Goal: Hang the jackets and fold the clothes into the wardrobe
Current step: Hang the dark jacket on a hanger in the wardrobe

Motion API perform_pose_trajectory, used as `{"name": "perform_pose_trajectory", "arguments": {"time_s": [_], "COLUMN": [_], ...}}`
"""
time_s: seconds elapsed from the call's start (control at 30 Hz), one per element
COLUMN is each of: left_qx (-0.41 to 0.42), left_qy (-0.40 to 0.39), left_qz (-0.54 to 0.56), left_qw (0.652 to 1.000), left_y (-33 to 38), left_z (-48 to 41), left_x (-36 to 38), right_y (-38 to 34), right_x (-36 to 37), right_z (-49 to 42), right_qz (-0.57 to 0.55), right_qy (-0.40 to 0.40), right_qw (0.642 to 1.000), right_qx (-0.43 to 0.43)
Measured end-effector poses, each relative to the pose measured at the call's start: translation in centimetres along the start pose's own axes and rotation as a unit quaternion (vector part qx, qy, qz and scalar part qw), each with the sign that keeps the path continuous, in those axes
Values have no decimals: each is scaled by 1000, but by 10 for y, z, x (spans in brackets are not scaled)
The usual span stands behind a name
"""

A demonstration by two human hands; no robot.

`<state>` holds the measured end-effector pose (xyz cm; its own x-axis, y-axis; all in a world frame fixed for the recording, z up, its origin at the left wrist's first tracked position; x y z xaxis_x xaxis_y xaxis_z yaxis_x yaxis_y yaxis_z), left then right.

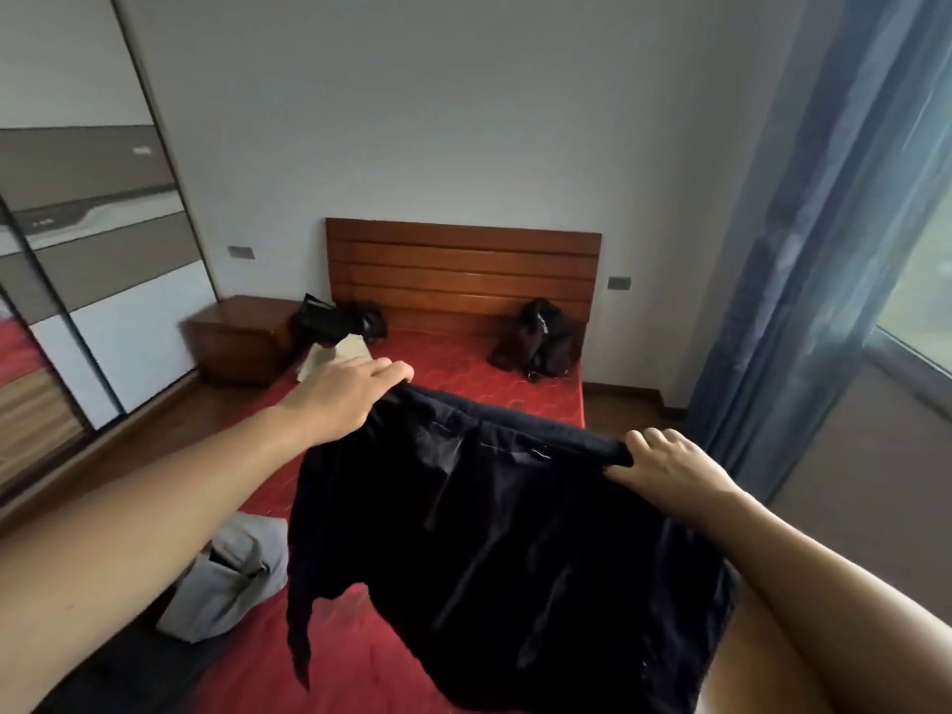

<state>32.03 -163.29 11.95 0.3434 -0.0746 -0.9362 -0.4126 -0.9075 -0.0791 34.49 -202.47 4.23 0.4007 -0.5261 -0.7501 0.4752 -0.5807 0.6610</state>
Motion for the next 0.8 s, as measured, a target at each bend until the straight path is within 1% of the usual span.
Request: {"name": "perform_pose_trajectory", "arguments": {"time_s": [0.03, 0.07, 0.17, 0.27, 0.33, 0.4, 0.43, 0.5, 0.57, 0.63, 0.8], "left_qx": [5, 19, 74, 63, 35, -21, -64, -151, -220, -268, -364], "left_qy": [0, -6, -34, -66, -88, -107, -100, -76, -53, -40, -30], "left_qz": [-6, -17, -52, -58, -88, -129, -130, -109, -91, -84, -101], "left_qw": [1000, 1000, 995, 994, 992, 986, 984, 980, 970, 959, 925], "left_y": [-2, -1, 9, 7, -1, -9, -12, -17, -23, -28, -39], "left_z": [4, 7, 13, 16, 22, 29, 32, 41, 53, 69, 140], "left_x": [-3, -6, -15, -28, -34, -44, -50, -62, -73, -84, -118], "right_y": [5, 11, 35, 54, 65, 73, 76, 77, 72, 62, 16], "right_x": [-2, -5, -21, -43, -58, -72, -81, -95, -106, -114, -139], "right_z": [-1, -3, -14, -28, -35, -42, -46, -55, -65, -76, -109], "right_qz": [-20, -40, -127, -215, -215, -191, -172, -135, -99, -87, -109], "right_qy": [-25, -32, -24, -37, -38, -11, 9, 44, 69, 85, 88], "right_qw": [999, 998, 984, 966, 968, 976, 980, 986, 990, 991, 990], "right_qx": [20, 48, 124, 136, 121, 108, 101, 86, 68, 54, -6]}}
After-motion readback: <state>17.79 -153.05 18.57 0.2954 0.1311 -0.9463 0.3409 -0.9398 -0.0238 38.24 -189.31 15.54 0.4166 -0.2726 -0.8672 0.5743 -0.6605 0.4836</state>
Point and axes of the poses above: each hand's wrist, its own z-axis away from the middle knuckle, its own x-axis out of the palm, y = z × x, the point moved 5 cm from there along -z, towards the middle knuckle, and after that the axes turned 6 degrees about z, right-handed, at the moved point
